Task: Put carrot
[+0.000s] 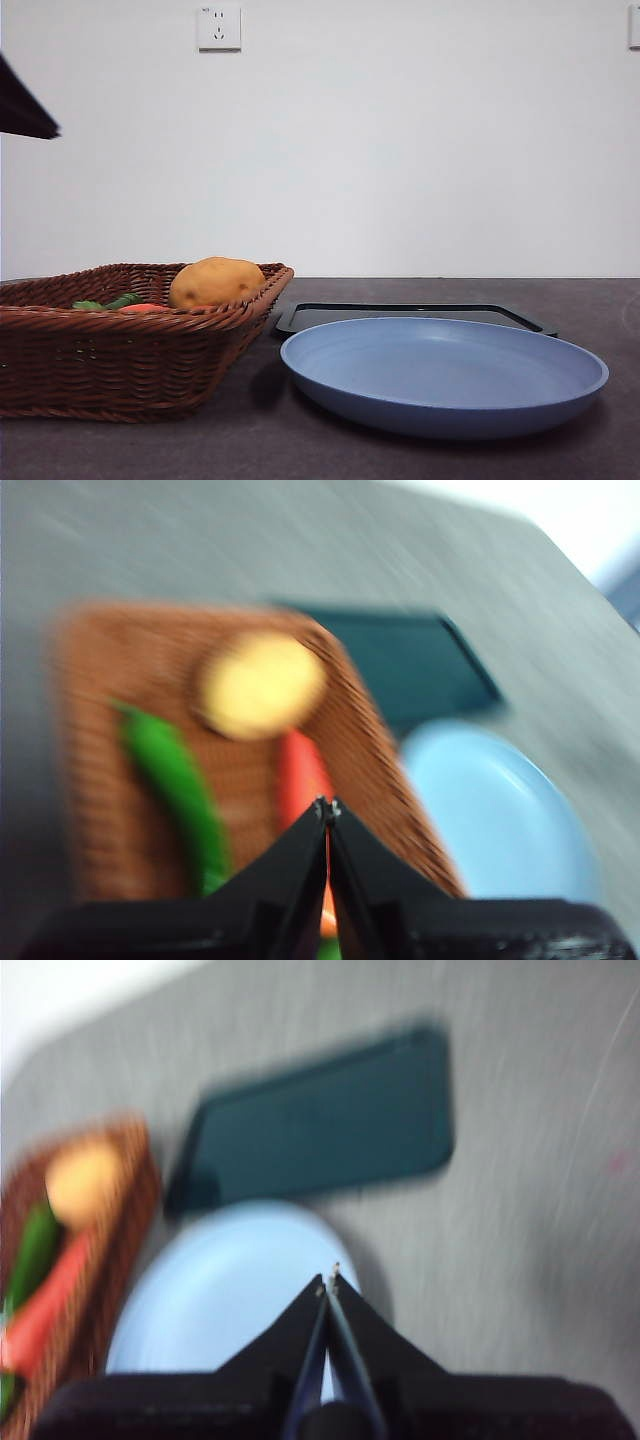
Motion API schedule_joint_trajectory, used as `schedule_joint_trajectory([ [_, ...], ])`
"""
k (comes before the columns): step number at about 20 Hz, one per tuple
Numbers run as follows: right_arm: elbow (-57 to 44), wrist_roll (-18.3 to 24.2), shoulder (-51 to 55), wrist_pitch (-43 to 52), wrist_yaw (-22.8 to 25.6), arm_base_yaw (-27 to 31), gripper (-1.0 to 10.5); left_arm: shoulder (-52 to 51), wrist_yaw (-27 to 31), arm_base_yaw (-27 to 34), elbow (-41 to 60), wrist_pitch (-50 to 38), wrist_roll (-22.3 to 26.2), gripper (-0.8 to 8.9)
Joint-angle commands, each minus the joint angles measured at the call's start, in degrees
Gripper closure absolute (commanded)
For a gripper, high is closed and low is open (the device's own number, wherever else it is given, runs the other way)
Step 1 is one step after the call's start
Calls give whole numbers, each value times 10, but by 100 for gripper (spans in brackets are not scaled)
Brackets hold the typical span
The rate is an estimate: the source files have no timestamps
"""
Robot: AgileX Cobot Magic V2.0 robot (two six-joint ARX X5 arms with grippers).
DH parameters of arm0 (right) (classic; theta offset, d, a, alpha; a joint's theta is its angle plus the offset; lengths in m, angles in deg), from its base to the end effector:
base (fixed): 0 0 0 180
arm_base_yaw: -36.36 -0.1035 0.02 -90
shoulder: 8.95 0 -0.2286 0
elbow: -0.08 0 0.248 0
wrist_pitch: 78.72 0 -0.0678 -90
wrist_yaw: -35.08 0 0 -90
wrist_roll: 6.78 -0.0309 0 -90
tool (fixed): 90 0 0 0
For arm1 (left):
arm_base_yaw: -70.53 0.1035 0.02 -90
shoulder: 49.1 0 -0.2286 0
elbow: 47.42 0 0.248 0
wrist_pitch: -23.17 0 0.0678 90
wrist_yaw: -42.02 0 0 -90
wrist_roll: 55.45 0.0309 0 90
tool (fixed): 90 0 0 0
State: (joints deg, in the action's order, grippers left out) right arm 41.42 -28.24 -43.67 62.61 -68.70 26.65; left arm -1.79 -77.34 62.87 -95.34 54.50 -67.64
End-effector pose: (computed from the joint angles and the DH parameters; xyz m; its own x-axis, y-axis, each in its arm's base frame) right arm 0.1578 0.0345 0.2104 0.7712 0.3736 -0.5154 -0.1463 0.8920 0.4277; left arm 0.1907 -0.0409 0.2258 0.6772 -0.5858 -0.4452 0.4150 0.8038 -0.4263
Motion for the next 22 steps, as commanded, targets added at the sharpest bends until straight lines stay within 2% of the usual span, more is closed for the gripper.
schedule_joint_trajectory([
  [1, 28, 37, -55, -29, -36, -1, 943, 47, -38, -16, -40, 50, 49, 807],
  [3, 38, 50, -105, -54, -76, -1, 943, 82, -39, -31, -67, 104, 77, 806],
  [6, 39, 66, -173, -64, -115, -1, 917, 96, -39, -46, -71, 108, 82, 804],
  [8, 39, 65, -212, -63, -116, -1, 857, 96, -39, -48, -71, 106, 82, 798],
  [10, 39, 65, -248, -61, -116, -1, 777, 96, -39, -48, -71, 105, 82, 704],
  [12, 39, 65, -282, -41, -116, -3, 750, 96, -38, -48, -71, 102, 79, 614],
  [13, 39, 62, -299, -22, -117, -6, 750, 96, -37, -48, -71, 100, 79, 600],
  [20, 39, 27, -399, 76, -117, -36, 757, 96, -37, -48, -71, 93, 79, 592],
  [22, 39, 15, -413, 82, -116, -35, 818, 96, -36, -48, -71, 93, 79, 592],
])
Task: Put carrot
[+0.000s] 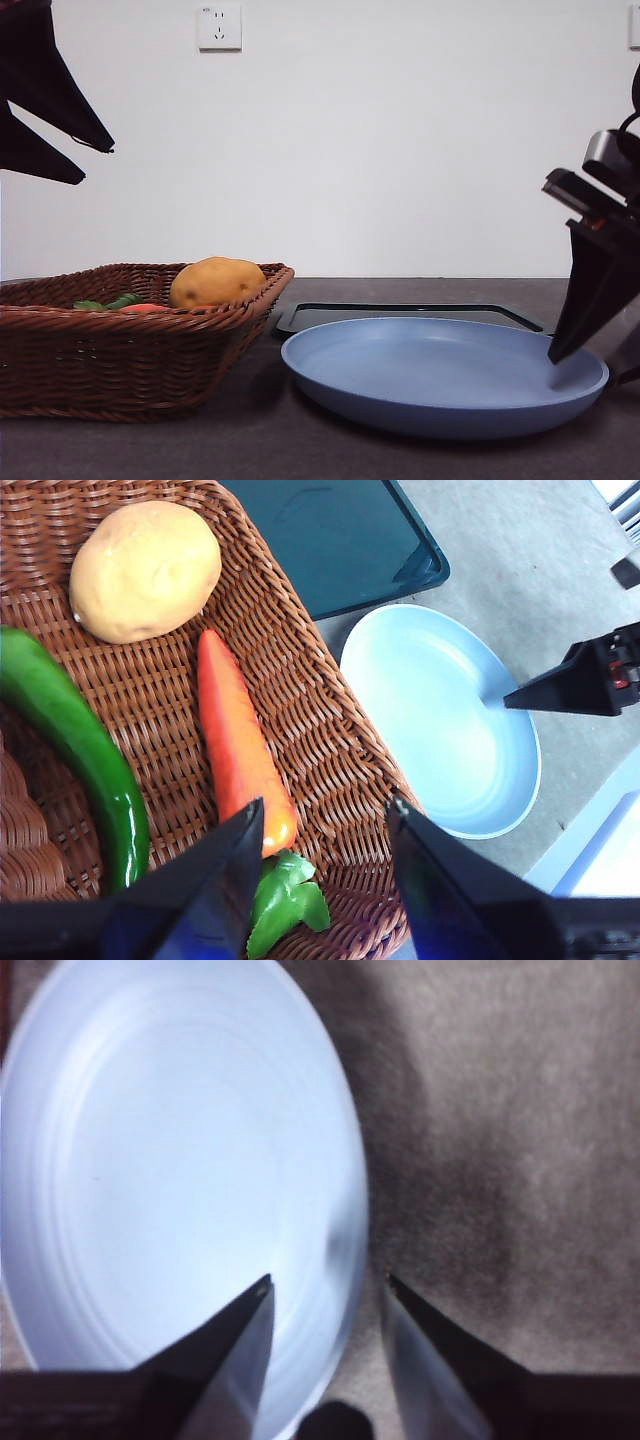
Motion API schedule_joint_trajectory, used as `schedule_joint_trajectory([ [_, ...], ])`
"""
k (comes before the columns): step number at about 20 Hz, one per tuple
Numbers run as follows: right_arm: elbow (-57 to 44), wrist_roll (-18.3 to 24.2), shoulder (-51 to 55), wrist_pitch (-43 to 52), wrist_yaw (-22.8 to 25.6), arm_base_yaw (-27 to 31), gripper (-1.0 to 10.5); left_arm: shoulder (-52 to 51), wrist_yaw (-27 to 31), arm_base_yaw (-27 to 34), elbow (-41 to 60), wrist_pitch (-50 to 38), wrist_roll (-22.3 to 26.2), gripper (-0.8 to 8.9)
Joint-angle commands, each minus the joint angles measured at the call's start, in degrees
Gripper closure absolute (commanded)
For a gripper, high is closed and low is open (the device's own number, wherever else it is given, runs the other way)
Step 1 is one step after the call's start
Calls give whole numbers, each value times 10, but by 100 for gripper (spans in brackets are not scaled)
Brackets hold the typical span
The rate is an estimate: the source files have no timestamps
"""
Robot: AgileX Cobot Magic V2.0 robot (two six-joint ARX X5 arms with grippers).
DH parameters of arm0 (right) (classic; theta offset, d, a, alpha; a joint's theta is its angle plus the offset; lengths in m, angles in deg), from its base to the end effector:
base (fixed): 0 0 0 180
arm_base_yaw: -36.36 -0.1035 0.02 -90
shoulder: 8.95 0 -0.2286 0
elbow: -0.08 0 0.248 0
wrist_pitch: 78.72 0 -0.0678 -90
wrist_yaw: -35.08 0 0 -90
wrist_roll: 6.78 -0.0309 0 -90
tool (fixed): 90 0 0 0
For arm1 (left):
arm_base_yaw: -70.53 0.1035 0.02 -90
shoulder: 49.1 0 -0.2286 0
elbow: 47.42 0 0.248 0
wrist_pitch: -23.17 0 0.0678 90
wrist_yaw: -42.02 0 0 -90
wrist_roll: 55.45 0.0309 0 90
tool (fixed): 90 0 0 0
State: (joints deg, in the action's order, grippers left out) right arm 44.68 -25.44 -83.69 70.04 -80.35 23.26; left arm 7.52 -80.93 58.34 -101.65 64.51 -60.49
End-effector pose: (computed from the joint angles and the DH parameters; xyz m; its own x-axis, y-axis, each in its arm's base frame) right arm 0.2114 0.0628 0.1155 0.3240 0.5163 -0.7928 -0.1102 0.8529 0.5104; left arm 0.2015 -0.0607 0.2193 0.4779 -0.6597 -0.5801 0.4998 0.7472 -0.4380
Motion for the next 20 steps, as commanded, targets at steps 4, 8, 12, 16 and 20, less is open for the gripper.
schedule_joint_trajectory([
  [4, 6, -14, -19, 10, 1, -2, 943, 3, 3, -3, -8, -14, 8, 569],
  [8, 6, -19, -5, -7, -2, -1, 943, 3, 12, -5, -8, -29, 6, 501],
  [12, 7, -19, 54, -60, 1, 0, 943, 14, 116, -45, -12, -33, 7, 504],
  [16, 7, -19, 111, -87, 3, 0, 943, 81, 151, -85, -46, -30, 22, 504],
  [20, 7, -19, 144, -88, 2, 0, 943, 185, 193, -123, -103, 6, 52, 504],
])
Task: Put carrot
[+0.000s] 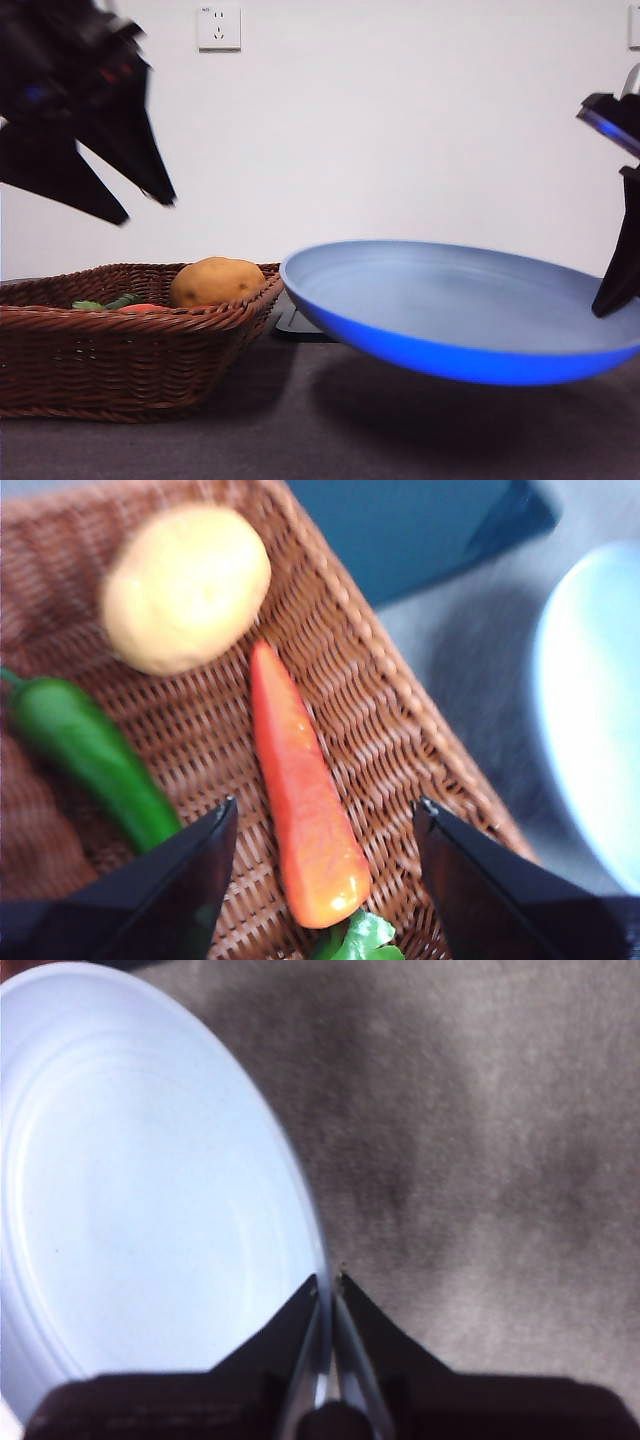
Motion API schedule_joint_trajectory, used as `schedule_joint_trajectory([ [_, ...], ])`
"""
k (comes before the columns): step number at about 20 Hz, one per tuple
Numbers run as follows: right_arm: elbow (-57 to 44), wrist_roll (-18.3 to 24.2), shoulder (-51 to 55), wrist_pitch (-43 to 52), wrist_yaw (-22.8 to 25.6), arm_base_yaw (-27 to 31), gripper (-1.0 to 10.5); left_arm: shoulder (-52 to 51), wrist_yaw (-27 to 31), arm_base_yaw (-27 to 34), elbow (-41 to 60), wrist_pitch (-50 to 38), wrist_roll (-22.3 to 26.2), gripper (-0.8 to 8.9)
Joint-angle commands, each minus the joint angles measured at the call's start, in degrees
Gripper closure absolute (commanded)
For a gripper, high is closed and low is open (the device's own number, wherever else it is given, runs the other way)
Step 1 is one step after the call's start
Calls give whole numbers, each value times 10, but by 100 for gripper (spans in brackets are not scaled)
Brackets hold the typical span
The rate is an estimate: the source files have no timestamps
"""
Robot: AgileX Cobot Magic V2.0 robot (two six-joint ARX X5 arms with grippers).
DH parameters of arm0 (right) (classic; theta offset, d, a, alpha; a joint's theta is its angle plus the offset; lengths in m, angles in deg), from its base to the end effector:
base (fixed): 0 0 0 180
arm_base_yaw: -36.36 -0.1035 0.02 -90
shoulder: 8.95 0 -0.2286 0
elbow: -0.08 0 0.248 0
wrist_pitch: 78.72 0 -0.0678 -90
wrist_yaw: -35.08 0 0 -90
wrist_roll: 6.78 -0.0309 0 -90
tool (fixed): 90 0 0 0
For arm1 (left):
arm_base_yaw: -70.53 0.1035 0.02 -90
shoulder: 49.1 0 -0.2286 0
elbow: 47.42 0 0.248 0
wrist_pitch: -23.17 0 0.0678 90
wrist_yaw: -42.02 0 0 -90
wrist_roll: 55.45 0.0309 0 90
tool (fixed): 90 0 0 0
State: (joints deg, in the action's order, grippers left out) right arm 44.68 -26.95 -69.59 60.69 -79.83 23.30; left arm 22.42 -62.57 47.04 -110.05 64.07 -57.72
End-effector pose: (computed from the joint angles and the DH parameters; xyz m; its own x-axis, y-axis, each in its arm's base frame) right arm 0.1909 0.0576 0.1542 0.3908 0.5230 -0.7574 -0.1237 0.8453 0.5198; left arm 0.2313 -0.1090 0.2074 0.4726 -0.4801 -0.7391 0.5067 0.8341 -0.2178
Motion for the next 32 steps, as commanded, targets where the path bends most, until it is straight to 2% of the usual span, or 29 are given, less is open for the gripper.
schedule_joint_trajectory([
  [1, 7, -4, 7, 6, -3, -1, 943, 60, 14, -16, -33, 21, 27, 504],
  [5, 7, -3, 11, 6, -3, -1, 943, 156, 56, -39, -76, 31, 31, 504],
  [10, 7, -3, 11, 7, -2, -1, 943, 221, 56, -52, -85, 28, 40, 504],
  [13, 7, -3, 11, 8, -2, -1, 943, 225, 62, -56, -85, 26, 40, 516],
  [16, 7, -3, 11, 8, -1, -1, 943, 225, 71, -57, -85, 35, 44, 676],
  [17, 7, -3, 11, 8, -1, -1, 943, 225, 69, -57, -85, 37, 52, 703],
  [21, 7, -3, 11, 8, -1, -1, 943, 220, 69, -54, -99, 75, 55, 705],
  [26, 7, -9, 11, 6, -1, -1, 943, 173, 68, -49, -184, 163, 55, 705],
  [28, 7, -19, 11, 5, -1, -1, 943, 146, 45, -51, -226, 180, 55, 705],
  [31, 7, -30, 11, 5, -1, -1, 943, 127, -67, -72, -273, 170, 52, 705],
  [32, 7, -29, 11, 5, 7, -1, 943, 127, -87, -87, -282, 161, 52, 704],
])
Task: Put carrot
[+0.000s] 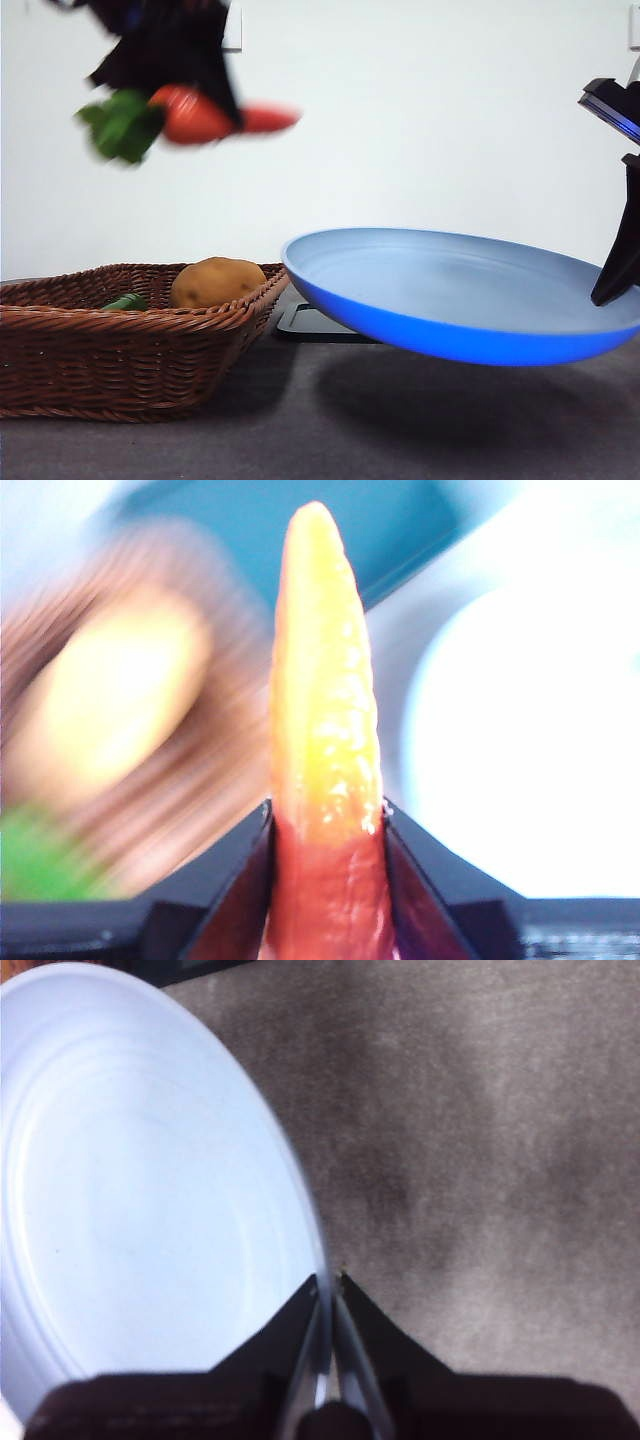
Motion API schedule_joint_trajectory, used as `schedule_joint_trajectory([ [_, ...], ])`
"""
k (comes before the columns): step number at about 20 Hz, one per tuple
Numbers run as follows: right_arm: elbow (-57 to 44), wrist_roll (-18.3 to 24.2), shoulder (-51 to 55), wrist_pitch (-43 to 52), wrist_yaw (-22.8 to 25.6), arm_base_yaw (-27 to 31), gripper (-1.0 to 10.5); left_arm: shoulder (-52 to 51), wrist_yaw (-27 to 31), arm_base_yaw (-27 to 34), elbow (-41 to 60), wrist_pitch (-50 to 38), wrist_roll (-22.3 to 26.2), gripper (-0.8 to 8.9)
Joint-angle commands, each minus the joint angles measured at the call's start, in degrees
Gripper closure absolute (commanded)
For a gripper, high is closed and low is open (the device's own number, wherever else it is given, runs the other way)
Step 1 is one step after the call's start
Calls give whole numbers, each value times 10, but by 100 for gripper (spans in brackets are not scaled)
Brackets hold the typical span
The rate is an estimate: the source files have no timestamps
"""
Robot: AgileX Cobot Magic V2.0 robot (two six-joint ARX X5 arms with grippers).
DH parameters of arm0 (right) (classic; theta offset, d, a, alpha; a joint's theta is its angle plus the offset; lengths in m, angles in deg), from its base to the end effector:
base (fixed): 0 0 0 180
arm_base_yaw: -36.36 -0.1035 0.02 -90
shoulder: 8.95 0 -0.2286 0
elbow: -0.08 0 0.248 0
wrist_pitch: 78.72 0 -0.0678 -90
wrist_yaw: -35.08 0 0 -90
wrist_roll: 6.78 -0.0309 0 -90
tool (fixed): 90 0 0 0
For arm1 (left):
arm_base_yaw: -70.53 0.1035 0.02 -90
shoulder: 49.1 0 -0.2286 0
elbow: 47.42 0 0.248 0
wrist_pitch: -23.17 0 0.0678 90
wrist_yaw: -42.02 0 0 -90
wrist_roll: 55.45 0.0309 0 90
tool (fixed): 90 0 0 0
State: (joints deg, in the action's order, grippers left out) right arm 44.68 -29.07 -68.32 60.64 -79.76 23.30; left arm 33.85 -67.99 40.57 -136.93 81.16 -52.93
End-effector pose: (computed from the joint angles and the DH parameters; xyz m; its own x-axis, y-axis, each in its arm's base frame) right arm 0.1897 0.0573 0.1581 0.4069 0.5256 -0.7471 -0.1005 0.8387 0.5353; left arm 0.2535 -0.1583 0.2830 0.3367 -0.5890 -0.7346 0.6832 0.6897 -0.2399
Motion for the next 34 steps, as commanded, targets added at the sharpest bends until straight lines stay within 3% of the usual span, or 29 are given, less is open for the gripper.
schedule_joint_trajectory([
  [1, 7, -8, -2, 5, 22, -1, 943, 13, -40, -40, -15, -28, 5, 704],
  [4, 7, -8, -2, -7, 39, -1, 943, 20, -27, -105, -14, -78, 5, 701],
  [7, 7, -9, -2, -31, 39, -2, 943, 43, 42, -168, -15, -119, 5, 701],
  [12, 7, -9, -2, -50, 39, -1, 943, 112, 61, -210, -14, -127, 5, 701],
  [21, 7, -9, -2, -54, 38, -1, 943, 228, 64, -245, -14, -126, 5, 695],
  [23, 7, -11, -2, -54, 38, -1, 943, 235, 64, -252, -14, -129, 6, 605],
  [29, 7, -15, -2, -57, 38, -1, 943, 236, 62, -263, -15, -139, 2, 566],
  [34, 65, 3, -25, -117, 42, 12, 943, 173, 64, -243, -15, -90, 2, 566],
])
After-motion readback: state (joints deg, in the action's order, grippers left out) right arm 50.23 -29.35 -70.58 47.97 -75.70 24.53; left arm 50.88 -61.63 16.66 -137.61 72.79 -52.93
